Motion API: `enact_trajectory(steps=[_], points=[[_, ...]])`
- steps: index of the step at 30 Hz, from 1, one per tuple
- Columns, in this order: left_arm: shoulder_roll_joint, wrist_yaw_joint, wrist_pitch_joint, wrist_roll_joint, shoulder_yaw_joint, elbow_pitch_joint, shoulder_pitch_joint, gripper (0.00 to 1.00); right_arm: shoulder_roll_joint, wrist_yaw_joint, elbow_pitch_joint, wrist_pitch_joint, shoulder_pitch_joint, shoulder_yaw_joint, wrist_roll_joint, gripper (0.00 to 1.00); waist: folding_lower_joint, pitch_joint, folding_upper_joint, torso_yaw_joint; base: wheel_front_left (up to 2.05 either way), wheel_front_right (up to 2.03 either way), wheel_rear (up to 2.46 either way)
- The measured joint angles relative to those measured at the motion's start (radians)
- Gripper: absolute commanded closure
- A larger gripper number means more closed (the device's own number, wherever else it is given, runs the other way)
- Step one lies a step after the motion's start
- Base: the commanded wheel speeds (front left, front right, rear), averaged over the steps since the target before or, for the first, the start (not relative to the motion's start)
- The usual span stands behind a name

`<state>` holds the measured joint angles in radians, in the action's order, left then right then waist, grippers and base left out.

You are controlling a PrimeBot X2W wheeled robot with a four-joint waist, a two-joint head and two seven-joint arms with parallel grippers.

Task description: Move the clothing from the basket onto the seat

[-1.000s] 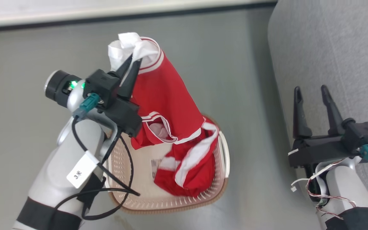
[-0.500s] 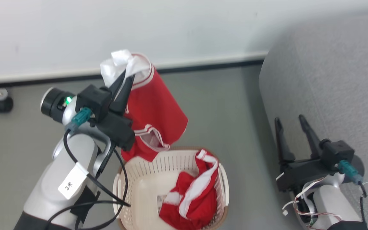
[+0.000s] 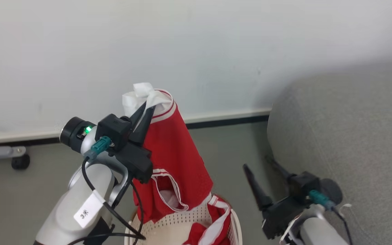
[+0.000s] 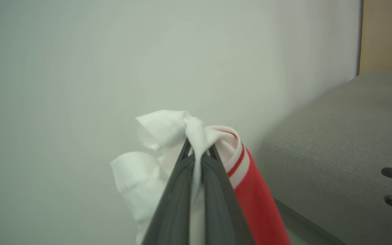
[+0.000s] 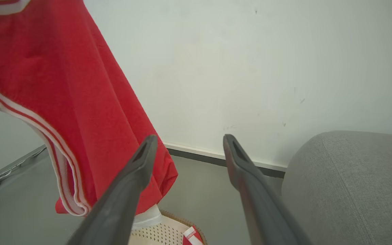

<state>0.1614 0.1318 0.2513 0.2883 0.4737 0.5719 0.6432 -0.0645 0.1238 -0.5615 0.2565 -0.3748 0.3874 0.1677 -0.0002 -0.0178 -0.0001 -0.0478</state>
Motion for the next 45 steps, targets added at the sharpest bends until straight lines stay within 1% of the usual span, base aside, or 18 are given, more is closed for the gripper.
enact_trajectory(steps=[5, 9, 11, 15, 19, 26, 27, 28, 29, 30, 31, 32, 37, 42, 43, 44, 45], points=[[-0.011, 0.0, -0.017, 0.003, 0.031, -0.047, -0.018, 1.0, 0.001, 0.001, -0.031, 0.0, -0.026, 0.116, 0.003, 0.0, 0.0, -0.055, 0.0, -0.004, 0.0, 0.0, 0.0], [-0.034, 0.0, -0.031, 0.009, 0.06, -0.091, -0.02, 1.0, 0.003, 0.001, -0.049, 0.0, -0.082, 0.229, 0.036, 0.0, 0.0, -0.079, -0.0001, 0.003, 0.0, 0.0, 0.0], [-0.04, 0.0, -0.04, 0.01, 0.073, -0.109, -0.02, 1.0, 0.002, 0.001, -0.069, 0.0, -0.11, 0.265, 0.054, 0.0, 0.0001, -0.082, 0.0, 0.012, 0.0, 0.0, 0.0], [-0.04, 0.0, -0.058, 0.017, 0.087, -0.141, -0.022, 1.0, 0.003, 0.001, -0.113, 0.0, -0.16, 0.312, 0.091, 0.0, 0.0002, -0.085, 0.0001, 0.031, 0.0, 0.0, 0.0], [-0.039, 0.0, -0.074, 0.019, 0.093, -0.174, -0.022, 1.0, 0.002, 0.001, -0.156, 0.0, -0.196, 0.338, 0.118, 0.0, 0.0002, -0.084, 0.0001, 0.047, 0.0, 0.0, 0.0], [-0.035, 0.0, -0.096, 0.02, 0.109, -0.241, -0.04, 1.0, 0.002, 0.001, -0.232, 0.0, -0.255, 0.415, 0.17, 0.0, 0.0002, -0.079, 0.0001, 0.058, 0.0, 0.0, 0.0], [-0.036, 0.0, -0.102, 0.02, 0.11, -0.249, -0.04, 1.0, 0.002, 0.001, -0.245, 0.0, -0.265, 0.426, 0.176, 0.06, 0.0002, -0.078, 0.0001, 0.059, 0.0, 0.0, 0.0], [-0.035, 0.0, -0.106, 0.022, 0.112, -0.256, -0.04, 1.0, 0.002, 0.001, -0.258, 0.0, -0.277, 0.437, 0.18, 0.52, 0.0002, -0.077, 0.0001, 0.061, 0.0, 0.0, 0.0], [-0.035, 0.0, -0.106, 0.026, 0.112, -0.26, -0.04, 1.0, 0.002, 0.001, -0.266, 0.0, -0.284, 0.446, 0.188, 0.6, 0.0003, -0.075, 0.0002, 0.062, 0.0, 0.0, 0.0], [-0.035, 0.0, -0.109, 0.026, 0.112, -0.263, -0.04, 1.0, 0.002, 0.001, -0.272, 0.0, -0.292, 0.453, 0.198, 0.83, 0.0003, -0.074, 0.0002, 0.064, 0.0, 0.0, 0.0], [-0.035, 0.0, -0.111, 0.026, 0.112, -0.266, -0.04, 1.0, 0.002, 0.001, -0.275, 0.0, -0.296, 0.46, 0.211, 0.83, 0.0002, -0.073, 0.0001, 0.065, 0.0, 0.0, 0.0], [-0.034, 0.0, -0.115, 0.027, 0.111, -0.267, -0.04, 1.0, 0.003, 0.001, -0.276, 0.0, -0.297, 0.464, 0.221, 1.0, 0.0002, -0.072, 0.0001, 0.066, 0.0, 0.0, 0.0], [-0.011, -0.001, -0.127, 0.034, 0.094, -0.27, -0.06, 1.0, 0.003, 0.001, -0.279, 0.0, -0.297, 0.484, 0.274, 1.0, 0.0002, -0.065, 0.0001, 0.066, 0.0, 0.0, 0.0], [0.027, -0.027, -0.128, 0.056, 0.054, -0.253, -0.107, 1.0, 0.003, 0.001, -0.282, 0.0, -0.302, 0.492, 0.304, 1.0, 0.0003, -0.061, 0.0001, 0.047, 0.0, 0.0, 0.0], [0.029, -0.032, -0.128, 0.067, 0.044, -0.251, -0.116, 0.87, 0.003, 0.001, -0.282, 0.0, -0.307, 0.491, 0.312, 1.0, 0.0002, -0.06, 0.0001, 0.043, 0.0, 0.0, 0.0], [0.029, -0.036, -0.128, 0.075, 0.035, -0.247, -0.124, 0.62, 0.003, 0.001, -0.281, 0.0, -0.313, 0.491, 0.321, 1.0, 0.0002, -0.059, 0.0002, 0.038, 0.0, 0.0, 0.0], [0.029, -0.039, -0.128, 0.081, 0.027, -0.241, -0.132, 0.3, 0.003, 0.001, -0.28, 0.0, -0.316, 0.49, 0.329, 1.0, 0.0002, -0.058, 0.0001, 0.033, 0.0, 0.0, 0.0]])
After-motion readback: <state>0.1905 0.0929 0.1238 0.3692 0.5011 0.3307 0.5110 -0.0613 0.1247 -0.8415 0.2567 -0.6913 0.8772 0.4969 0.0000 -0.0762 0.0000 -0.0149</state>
